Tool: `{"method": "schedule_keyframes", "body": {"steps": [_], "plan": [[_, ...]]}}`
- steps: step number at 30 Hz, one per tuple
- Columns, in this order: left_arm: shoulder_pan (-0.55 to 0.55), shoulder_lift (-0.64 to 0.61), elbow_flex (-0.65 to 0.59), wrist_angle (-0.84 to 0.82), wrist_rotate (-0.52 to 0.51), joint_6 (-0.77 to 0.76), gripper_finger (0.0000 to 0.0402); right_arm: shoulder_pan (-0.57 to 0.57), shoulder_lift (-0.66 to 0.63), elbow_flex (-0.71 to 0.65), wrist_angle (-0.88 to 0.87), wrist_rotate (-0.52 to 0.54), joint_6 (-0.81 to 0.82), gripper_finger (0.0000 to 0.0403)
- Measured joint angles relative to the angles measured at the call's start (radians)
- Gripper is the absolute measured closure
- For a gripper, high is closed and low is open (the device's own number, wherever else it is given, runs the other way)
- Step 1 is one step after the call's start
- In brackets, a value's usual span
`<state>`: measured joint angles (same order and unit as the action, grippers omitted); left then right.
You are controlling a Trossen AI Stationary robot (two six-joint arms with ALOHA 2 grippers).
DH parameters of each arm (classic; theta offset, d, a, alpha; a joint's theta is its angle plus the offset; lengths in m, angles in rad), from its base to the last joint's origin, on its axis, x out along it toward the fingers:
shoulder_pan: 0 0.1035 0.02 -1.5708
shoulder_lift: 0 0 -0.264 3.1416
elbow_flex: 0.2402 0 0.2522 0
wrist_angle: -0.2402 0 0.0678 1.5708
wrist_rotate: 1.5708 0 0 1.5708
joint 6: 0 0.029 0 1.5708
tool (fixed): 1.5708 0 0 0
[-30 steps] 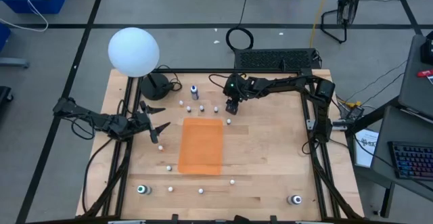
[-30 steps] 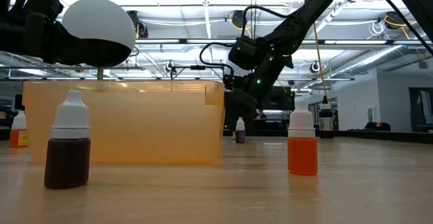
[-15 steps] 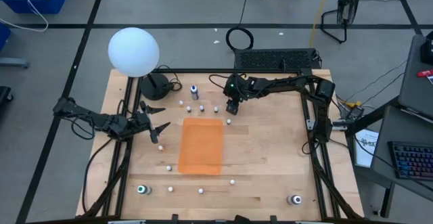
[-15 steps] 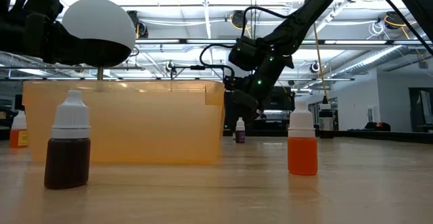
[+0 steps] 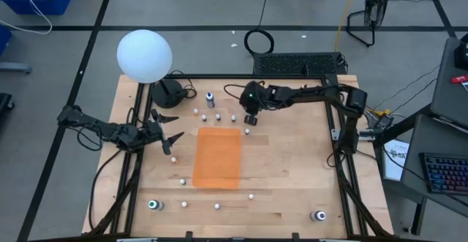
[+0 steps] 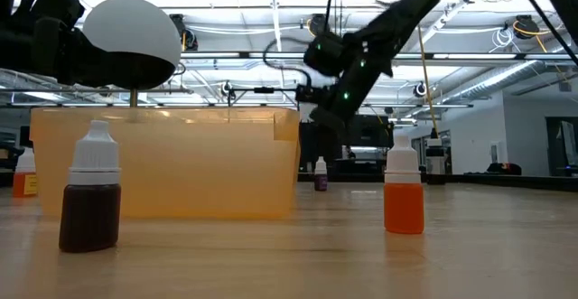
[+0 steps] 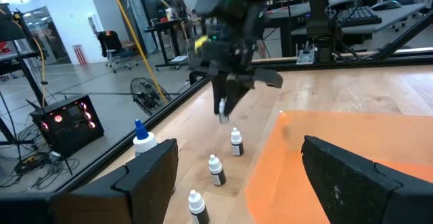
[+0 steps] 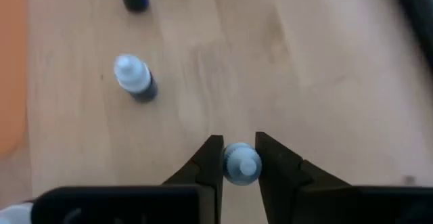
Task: Pick & Place food coloring
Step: Put the small green food coloring bottle into the orange bin
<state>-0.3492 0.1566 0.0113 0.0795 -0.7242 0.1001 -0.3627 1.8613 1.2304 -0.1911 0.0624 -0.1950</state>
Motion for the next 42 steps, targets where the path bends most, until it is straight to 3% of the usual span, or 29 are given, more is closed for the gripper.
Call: {"method": "schedule_keyframes", "body": {"steps": [5, 12, 19, 22, 25, 27, 42], "plan": [[0.000, 0.000, 0.000, 0.000, 0.000, 0.000, 0.0092, 0.105, -0.099, 0.000, 0.004, 0.120, -0.034, 0.0352], [0.000, 0.000, 0.000, 0.000, 0.000, 0.000, 0.0091, 0.286, -0.158, 0.013, 0.053, 0.093, -0.012, 0.0352], [0.000, 0.000, 0.000, 0.000, 0.000, 0.000, 0.0091, 0.406, -0.069, 0.205, -0.047, 0.064, -0.010, 0.0352], [0.000, 0.000, 0.000, 0.002, 0.000, 0.000, 0.0091, 0.422, 0.003, 0.313, -0.119, 0.054, -0.025, 0.0352], [0.000, 0.000, 0.000, 0.002, 0.000, 0.000, 0.0091, 0.408, 0.082, 0.372, -0.142, -0.043, 0.003, 0.0352], [0.000, 0.001, 0.000, 0.001, 0.001, 0.000, 0.0092, 0.396, 0.125, 0.383, -0.162, -0.091, 0.021, 0.0352], [0.000, 0.007, 0.000, 0.002, 0.000, 0.000, 0.0091, 0.354, 0.272, 0.388, -0.247, -0.148, 0.107, 0.0352]]}}
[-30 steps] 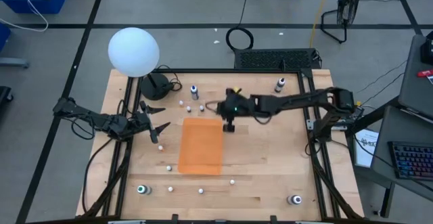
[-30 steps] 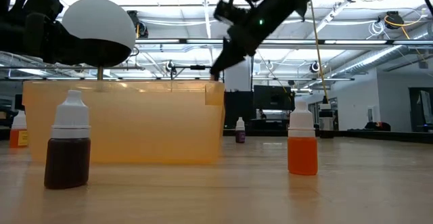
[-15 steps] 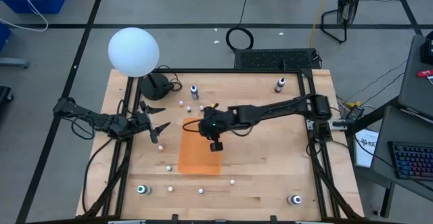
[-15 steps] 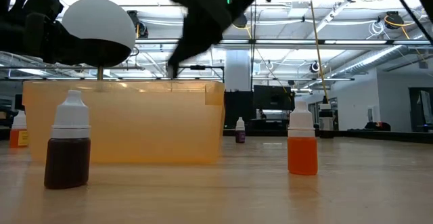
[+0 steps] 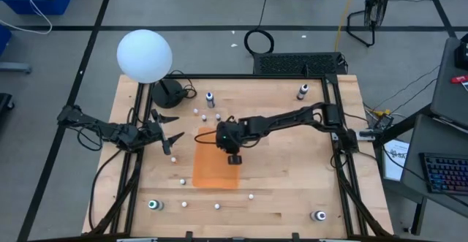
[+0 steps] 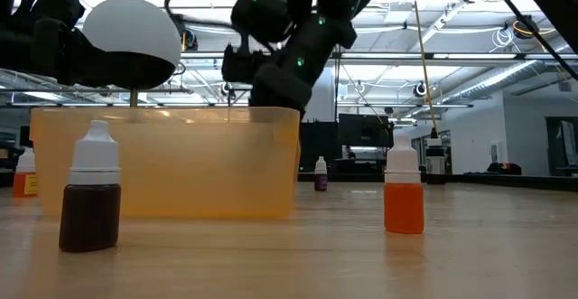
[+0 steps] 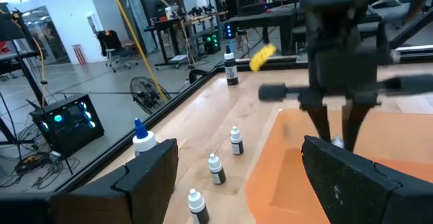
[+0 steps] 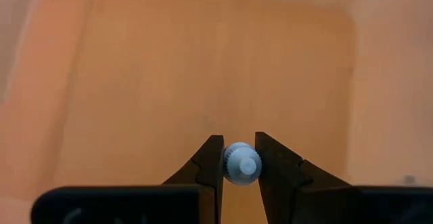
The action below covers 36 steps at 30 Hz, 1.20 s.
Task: Pick & Place food coloring
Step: Put the small green food coloring bottle into the orange bin, then put the small dark purple food coloring bottle into the orange bin
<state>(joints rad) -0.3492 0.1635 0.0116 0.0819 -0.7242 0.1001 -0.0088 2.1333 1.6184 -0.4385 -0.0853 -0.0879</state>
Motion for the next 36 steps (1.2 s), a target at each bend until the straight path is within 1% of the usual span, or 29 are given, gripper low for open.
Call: {"method": "schedule_keyframes", "body": {"steps": [12, 14, 17, 21, 25, 30, 32, 34, 36], "plan": [[0.000, 0.000, 0.000, -0.001, 0.000, 0.000, 0.0091, -0.012, 0.010, 0.000, 0.021, 0.003, -0.028, 0.0351], [0.000, 0.000, 0.000, -0.001, 0.000, 0.000, 0.0091, -0.014, 0.010, 0.000, 0.030, 0.006, -0.028, 0.0332], [0.000, 0.000, 0.000, -0.001, 0.000, 0.000, 0.0091, -0.012, 0.010, 0.000, 0.039, 0.005, -0.026, 0.0285], [0.000, 0.000, 0.000, -0.001, 0.000, 0.000, 0.0092, -0.011, 0.010, 0.000, 0.040, 0.005, -0.010, 0.0239], [0.000, 0.000, 0.000, -0.001, 0.000, 0.000, 0.0091, -0.012, -0.009, -0.001, 0.044, 0.006, -0.005, 0.0218], [0.000, 0.000, 0.000, -0.001, 0.000, 0.000, 0.0091, -0.011, -0.091, -0.001, 0.024, 0.010, -0.010, 0.0213], [0.000, 0.000, 0.000, -0.001, 0.000, 0.000, 0.0091, -0.011, -0.138, -0.001, -0.016, 0.036, -0.010, 0.0215], [0.000, 0.000, 0.000, -0.001, 0.000, 0.000, 0.0092, -0.011, -0.189, 0.000, -0.068, 0.092, -0.011, 0.0217], [0.000, 0.000, 0.000, -0.002, 0.000, 0.000, 0.0091, -0.011, -0.230, 0.000, -0.157, 0.164, -0.004, 0.0218]]}}
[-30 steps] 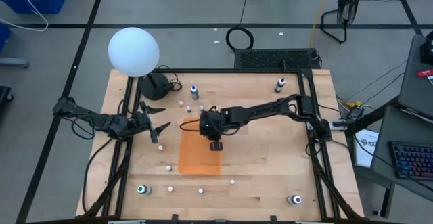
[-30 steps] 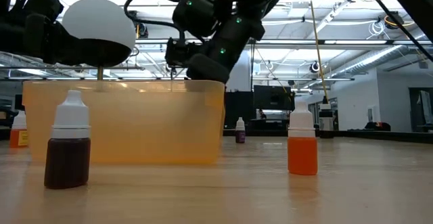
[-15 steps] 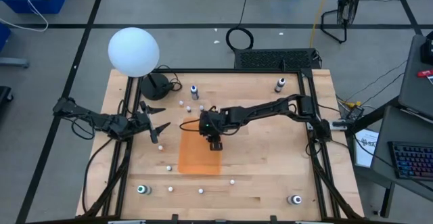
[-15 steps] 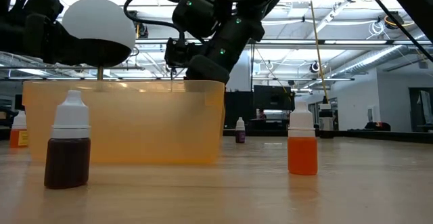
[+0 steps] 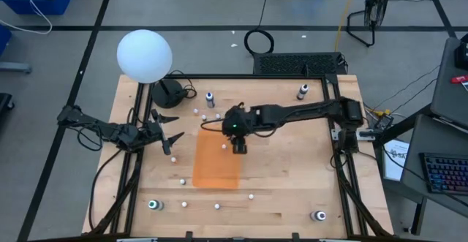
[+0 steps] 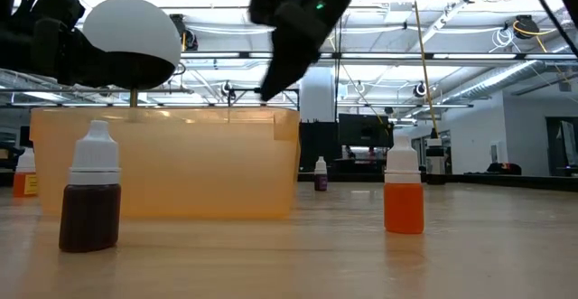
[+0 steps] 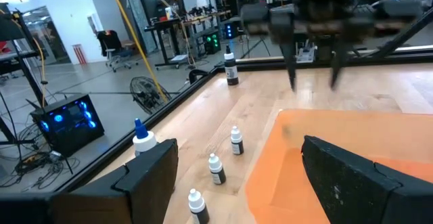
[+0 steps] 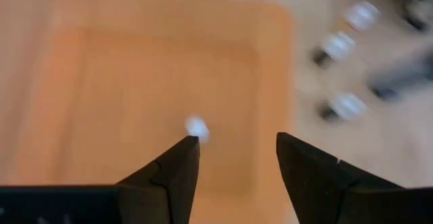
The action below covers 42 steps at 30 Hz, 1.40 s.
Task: Pick & Place food coloring
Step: Put the small dark purple food coloring bottle into the orange bin
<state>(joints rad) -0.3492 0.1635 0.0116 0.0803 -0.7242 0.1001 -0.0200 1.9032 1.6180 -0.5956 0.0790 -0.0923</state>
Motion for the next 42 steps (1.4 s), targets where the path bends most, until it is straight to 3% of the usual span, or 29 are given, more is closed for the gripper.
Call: {"method": "schedule_keyframes", "body": {"steps": [3, 6, 14, 28, 42], "plan": [[0.000, 0.000, 0.000, 0.000, 0.000, 0.000, 0.0091, 0.000, -0.049, -0.029, -0.099, 0.097, 0.037, 0.0216], [0.000, 0.000, 0.000, 0.000, 0.000, 0.000, 0.0091, -0.004, -0.096, -0.116, -0.089, 0.109, 0.063, 0.0212], [0.000, 0.000, 0.000, 0.001, 0.000, 0.000, 0.0092, -0.052, -0.146, -0.378, 0.187, 0.101, 0.072, 0.0194], [0.000, 0.000, 0.000, 0.001, 0.000, 0.000, 0.0091, -0.114, -0.146, -0.532, 0.411, -0.035, 0.081, 0.0174], [0.000, 0.000, 0.000, 0.001, 0.000, 0.000, 0.0091, -0.143, -0.145, -0.597, 0.503, -0.032, 0.099, 0.0175]]}}
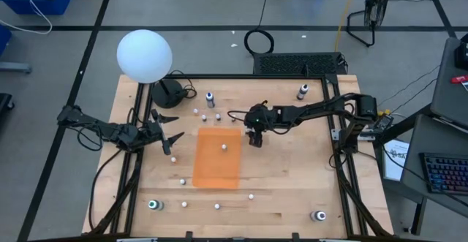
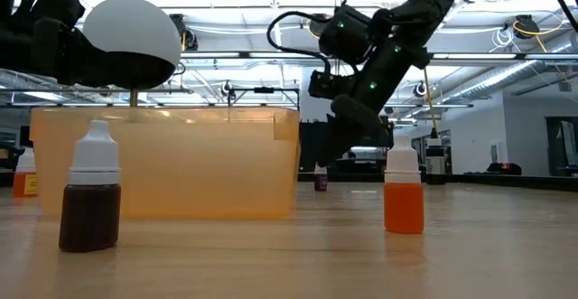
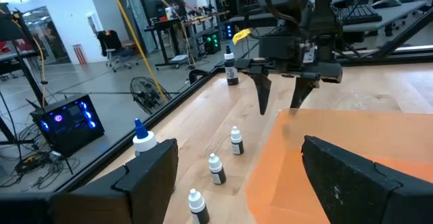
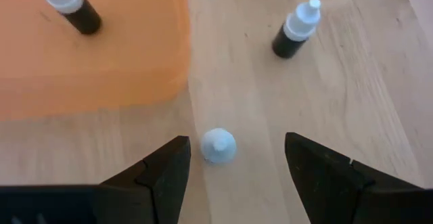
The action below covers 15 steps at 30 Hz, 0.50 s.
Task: Pick & Place food coloring
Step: Put the small dark purple food coloring bottle into the orange bin
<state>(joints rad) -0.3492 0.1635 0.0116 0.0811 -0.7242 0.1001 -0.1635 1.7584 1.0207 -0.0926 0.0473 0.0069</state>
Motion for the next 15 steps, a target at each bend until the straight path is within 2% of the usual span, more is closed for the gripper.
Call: {"method": "schedule_keyframes", "body": {"steps": [15], "plan": [[0.000, 0.000, 0.000, 0.000, 0.000, 0.000, 0.0092, 0.001, 0.042, -0.006, 0.029, -0.001, 0.020, 0.0176]]}}
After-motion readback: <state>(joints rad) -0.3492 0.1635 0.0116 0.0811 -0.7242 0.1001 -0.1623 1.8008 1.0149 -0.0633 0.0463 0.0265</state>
